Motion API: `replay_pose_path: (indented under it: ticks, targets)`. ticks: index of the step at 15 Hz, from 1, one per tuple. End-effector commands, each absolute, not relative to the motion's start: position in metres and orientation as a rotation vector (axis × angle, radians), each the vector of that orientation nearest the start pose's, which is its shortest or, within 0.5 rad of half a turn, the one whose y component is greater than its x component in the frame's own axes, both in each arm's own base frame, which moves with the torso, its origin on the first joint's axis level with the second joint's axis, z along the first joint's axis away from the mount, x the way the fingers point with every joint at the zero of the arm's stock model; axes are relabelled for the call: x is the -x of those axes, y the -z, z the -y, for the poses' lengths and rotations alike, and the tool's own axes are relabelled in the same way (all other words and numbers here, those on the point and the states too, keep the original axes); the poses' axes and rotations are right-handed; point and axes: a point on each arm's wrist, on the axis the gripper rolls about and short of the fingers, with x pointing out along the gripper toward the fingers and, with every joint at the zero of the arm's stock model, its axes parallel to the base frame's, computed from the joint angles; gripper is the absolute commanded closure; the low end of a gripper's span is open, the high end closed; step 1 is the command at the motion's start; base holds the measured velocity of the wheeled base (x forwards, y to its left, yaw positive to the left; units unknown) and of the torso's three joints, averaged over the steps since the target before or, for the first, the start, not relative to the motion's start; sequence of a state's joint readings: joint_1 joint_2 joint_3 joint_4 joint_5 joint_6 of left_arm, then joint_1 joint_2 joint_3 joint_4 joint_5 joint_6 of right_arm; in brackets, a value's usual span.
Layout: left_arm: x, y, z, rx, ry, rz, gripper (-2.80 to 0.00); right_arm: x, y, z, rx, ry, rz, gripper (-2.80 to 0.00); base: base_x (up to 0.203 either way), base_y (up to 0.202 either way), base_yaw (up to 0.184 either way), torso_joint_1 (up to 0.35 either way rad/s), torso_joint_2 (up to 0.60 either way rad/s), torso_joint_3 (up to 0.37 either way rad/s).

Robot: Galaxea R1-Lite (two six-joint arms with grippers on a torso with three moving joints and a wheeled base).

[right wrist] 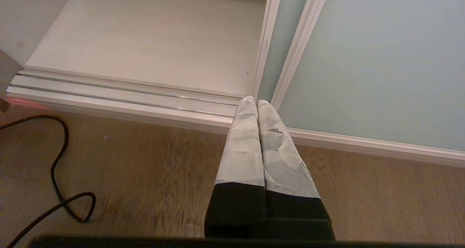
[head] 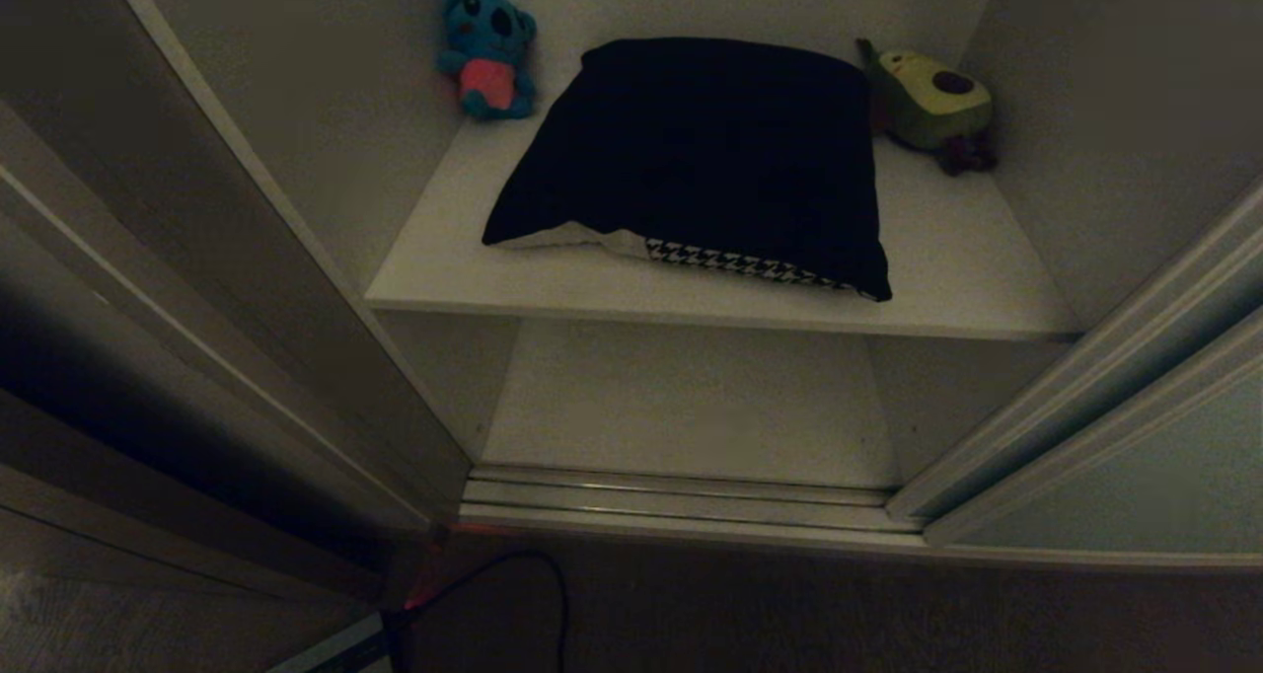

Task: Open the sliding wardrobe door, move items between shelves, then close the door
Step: Place the pillow on the lower shelf

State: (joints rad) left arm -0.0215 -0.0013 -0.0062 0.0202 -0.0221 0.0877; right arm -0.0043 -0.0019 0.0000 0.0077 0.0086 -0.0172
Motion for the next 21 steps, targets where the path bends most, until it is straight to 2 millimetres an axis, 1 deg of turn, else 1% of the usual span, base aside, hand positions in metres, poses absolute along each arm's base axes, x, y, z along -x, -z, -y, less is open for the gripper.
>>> replay_pose_path:
  ticks: [1,4,8,9,11,12,13,14,15,17,19,21]
  targets:
    - [0.023,-0.075,0.0,-0.09,0.045,-0.01,0.0,0.023,-0.074,0.0,0.018,-0.005,-0.009,0.0,0.0,0.0,0.0,0.0,0.0,0.0]
    - [0.024,-0.076,0.0,-0.083,0.05,-0.009,0.0,0.023,-0.074,0.0,0.017,-0.005,-0.01,0.0,0.0,0.0,0.0,0.0,0.0,0.0]
    - [0.024,-0.076,0.0,-0.117,0.062,-0.018,0.0,0.023,-0.073,0.0,0.017,-0.005,-0.011,0.0,0.0,0.0,0.0,0.0,0.0,0.0]
    - [0.026,-0.084,0.0,-0.119,0.067,0.011,0.0,0.023,-0.073,0.0,0.018,-0.005,-0.011,0.0,0.0,0.0,0.0,0.0,0.0,0.0]
    - [0.036,-0.12,0.001,-0.115,0.085,0.093,0.0,0.023,-0.074,0.0,0.018,-0.005,-0.009,0.0,0.0,0.0,0.0,0.0,0.0,0.0]
    - [0.039,-0.141,0.001,-0.104,0.096,0.113,0.0,0.023,-0.074,0.0,0.017,-0.005,-0.009,0.0,0.0,0.0,0.0,0.0,0.0,0.0]
    - [0.039,-0.162,0.001,-0.085,0.11,0.111,0.0,0.023,-0.074,0.0,0.018,-0.005,-0.009,0.0,0.0,0.0,0.0,0.0,0.0,0.0]
    - [0.034,-0.182,0.002,-0.067,0.128,0.098,0.0,0.023,-0.074,0.0,0.018,-0.005,-0.009,0.0,0.0,0.0,0.0,0.0,0.0,0.0]
    - [0.026,-0.201,0.002,-0.054,0.15,0.077,0.0,0.023,-0.074,0.0,0.018,-0.005,-0.011,0.0,0.0,0.0,0.0,0.0,0.0,0.0]
    - [0.007,-0.249,0.004,-0.027,0.212,0.076,0.0,0.023,-0.074,0.0,0.018,-0.005,-0.01,0.0,0.0,0.0,0.0,0.0,0.0,0.0]
    - [-0.021,-0.29,0.007,0.008,0.31,0.06,0.0,0.023,-0.074,0.0,0.017,-0.005,-0.01,0.0,0.0,0.0,0.0,0.0,0.0,0.0]
    - [-0.057,-0.318,0.01,0.043,0.403,0.02,0.0,0.023,-0.073,0.0,0.017,-0.005,-0.011,0.0,0.0,0.0,0.0,0.0,0.0,0.0]
